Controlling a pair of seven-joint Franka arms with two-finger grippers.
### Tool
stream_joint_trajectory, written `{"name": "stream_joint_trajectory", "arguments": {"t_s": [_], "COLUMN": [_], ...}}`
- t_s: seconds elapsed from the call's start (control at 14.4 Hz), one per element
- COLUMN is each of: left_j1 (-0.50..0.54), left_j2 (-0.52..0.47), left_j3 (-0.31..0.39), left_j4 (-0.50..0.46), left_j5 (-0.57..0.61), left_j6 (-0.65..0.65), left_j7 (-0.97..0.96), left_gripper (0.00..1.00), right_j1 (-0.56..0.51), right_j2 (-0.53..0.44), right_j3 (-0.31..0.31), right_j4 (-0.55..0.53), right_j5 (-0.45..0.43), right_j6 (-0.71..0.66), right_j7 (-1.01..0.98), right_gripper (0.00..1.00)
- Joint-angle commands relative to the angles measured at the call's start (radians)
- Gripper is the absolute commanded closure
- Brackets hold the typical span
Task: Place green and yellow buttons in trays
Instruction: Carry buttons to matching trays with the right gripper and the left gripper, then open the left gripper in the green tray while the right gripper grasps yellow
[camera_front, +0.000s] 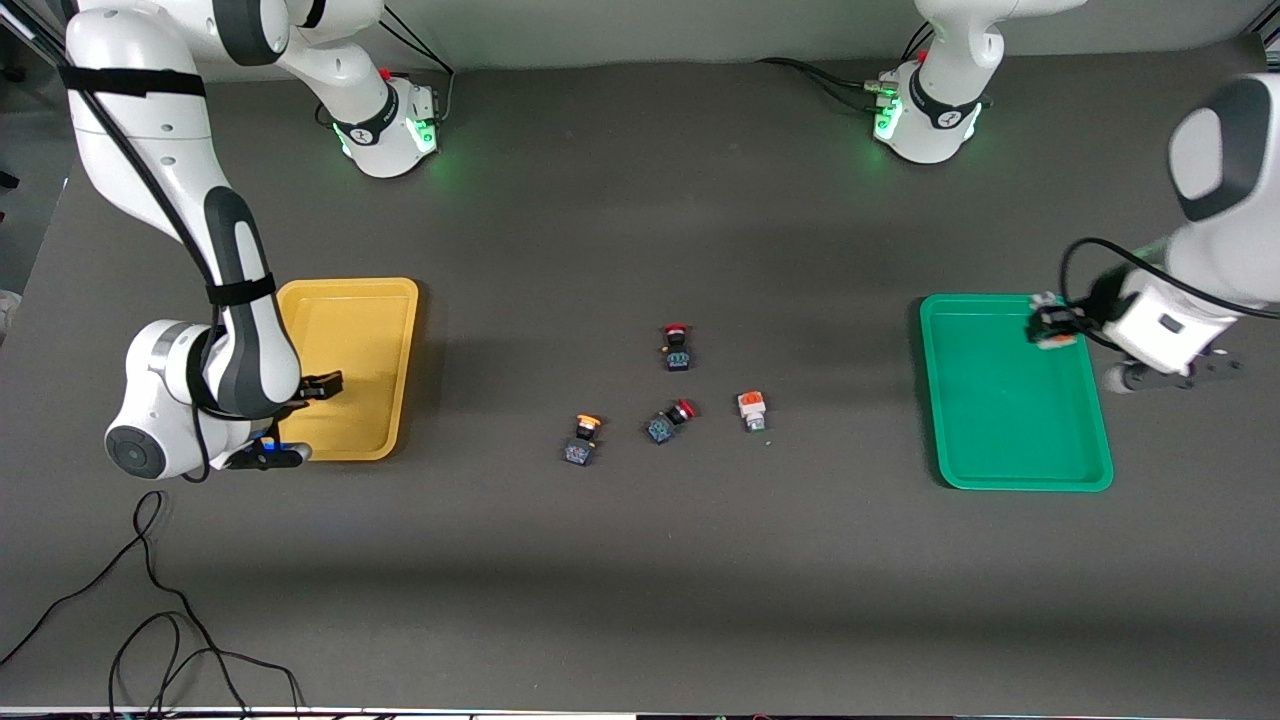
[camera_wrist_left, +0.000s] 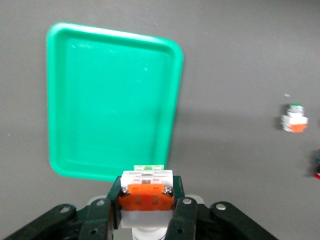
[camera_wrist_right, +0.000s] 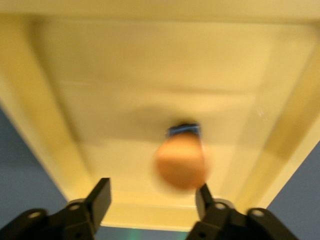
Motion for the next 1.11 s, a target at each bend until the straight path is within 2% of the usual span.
{"name": "stream_joint_trajectory", "arguments": {"t_s": [0.0, 0.21, 0.35, 0.49, 0.62, 0.69, 0.76, 0.83, 1.04], "left_j1": [0.023, 0.025, 0.025, 0.023, 0.028, 0.029, 0.029, 0.029, 0.031], "left_j2": [0.05, 0.152, 0.241, 0.317, 0.343, 0.351, 0.355, 0.357, 0.323], "left_j3": [-0.016, -0.015, -0.015, -0.013, -0.007, -0.007, -0.007, -0.007, -0.007], "left_j4": [-0.118, -0.218, -0.25, -0.252, -0.252, -0.249, -0.244, -0.238, -0.183], "left_j5": [0.056, 0.098, 0.107, 0.135, 0.136, 0.138, 0.145, 0.15, 0.15], "left_j6": [0.199, 0.434, 0.566, 0.624, 0.649, 0.649, 0.648, 0.637, 0.541], "left_j7": [0.045, 0.045, 0.046, 0.042, 0.043, 0.046, 0.048, 0.048, 0.049], "left_gripper": [0.75, 0.75, 0.75, 0.74, 0.7, 0.54, 0.18, 0.0, 0.0], "right_j1": [0.103, 0.203, 0.25, 0.272, 0.274, 0.274, 0.274, 0.275, 0.284], "right_j2": [-0.012, 0.011, 0.037, 0.1, 0.189, 0.221, 0.241, 0.249, 0.279], "right_j3": [0.0, 0.0, 0.022, 0.028, 0.048, 0.077, 0.098, 0.118, 0.174], "right_j4": [0.052, 0.138, 0.19, 0.277, 0.387, 0.435, 0.455, 0.457, 0.459], "right_j5": [0.029, 0.129, 0.198, 0.262, 0.297, 0.302, 0.302, 0.302, 0.296], "right_j6": [-0.041, -0.041, -0.035, -0.029, -0.017, -0.003, 0.024, 0.072, 0.166], "right_j7": [0.183, 0.399, 0.521, 0.634, 0.725, 0.768, 0.806, 0.837, 0.88], "right_gripper": [0.0, 0.0, 0.0, 0.0, 0.0, 0.0, 0.0, 0.0, 0.0]}}
